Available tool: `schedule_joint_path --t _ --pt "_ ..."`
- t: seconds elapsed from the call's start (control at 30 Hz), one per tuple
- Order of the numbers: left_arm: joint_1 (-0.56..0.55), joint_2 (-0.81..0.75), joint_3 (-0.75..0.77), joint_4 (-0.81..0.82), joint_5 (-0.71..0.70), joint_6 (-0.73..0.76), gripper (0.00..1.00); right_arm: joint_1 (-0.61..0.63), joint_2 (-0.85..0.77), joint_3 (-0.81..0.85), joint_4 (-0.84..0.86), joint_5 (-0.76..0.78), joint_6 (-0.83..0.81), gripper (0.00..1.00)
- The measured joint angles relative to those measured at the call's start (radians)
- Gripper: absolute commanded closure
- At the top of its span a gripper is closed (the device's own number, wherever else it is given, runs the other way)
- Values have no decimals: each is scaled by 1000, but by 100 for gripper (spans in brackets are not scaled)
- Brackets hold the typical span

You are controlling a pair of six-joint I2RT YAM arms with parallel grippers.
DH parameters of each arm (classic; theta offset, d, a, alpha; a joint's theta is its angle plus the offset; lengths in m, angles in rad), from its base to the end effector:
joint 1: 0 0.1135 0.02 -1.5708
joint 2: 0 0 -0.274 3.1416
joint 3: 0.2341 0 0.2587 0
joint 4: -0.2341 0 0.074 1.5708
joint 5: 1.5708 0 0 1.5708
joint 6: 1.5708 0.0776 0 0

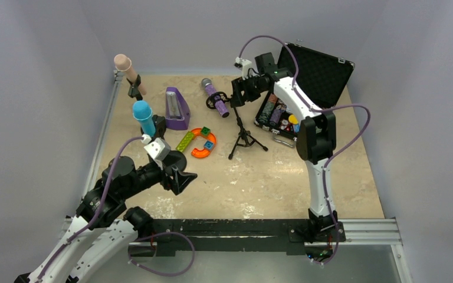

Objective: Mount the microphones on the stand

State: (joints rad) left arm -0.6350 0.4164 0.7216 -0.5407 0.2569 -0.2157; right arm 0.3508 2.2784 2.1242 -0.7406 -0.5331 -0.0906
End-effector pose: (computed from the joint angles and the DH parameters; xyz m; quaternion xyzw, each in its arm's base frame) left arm 0.0981 -0.0967 0.3224 0.2397 0.7452 -0.3450 0.5178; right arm 0.4974 0.2240 0.2325 -0.2845 0.8689 0.2879 0.2849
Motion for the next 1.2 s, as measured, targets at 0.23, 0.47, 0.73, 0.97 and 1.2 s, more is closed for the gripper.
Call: schedule_joint_path --t 0.23,0.47,0.73,0.97,1.2 --pt "0 0 0 0 -2 0 10 2 85 6 -39 46 43 35" --pt "0 0 0 0 -2 0 10 3 79 -24 -49 37 45 32" --pt "0 0 0 0 -3 0 10 3 48 -71 -84 -10 11 30" --pt "0 -3 0 0 -3 0 10 3 23 -90 -89 -17 0 30" --pt "0 -6 0 0 -2 0 10 3 3 -164 -93 -16 1 30"
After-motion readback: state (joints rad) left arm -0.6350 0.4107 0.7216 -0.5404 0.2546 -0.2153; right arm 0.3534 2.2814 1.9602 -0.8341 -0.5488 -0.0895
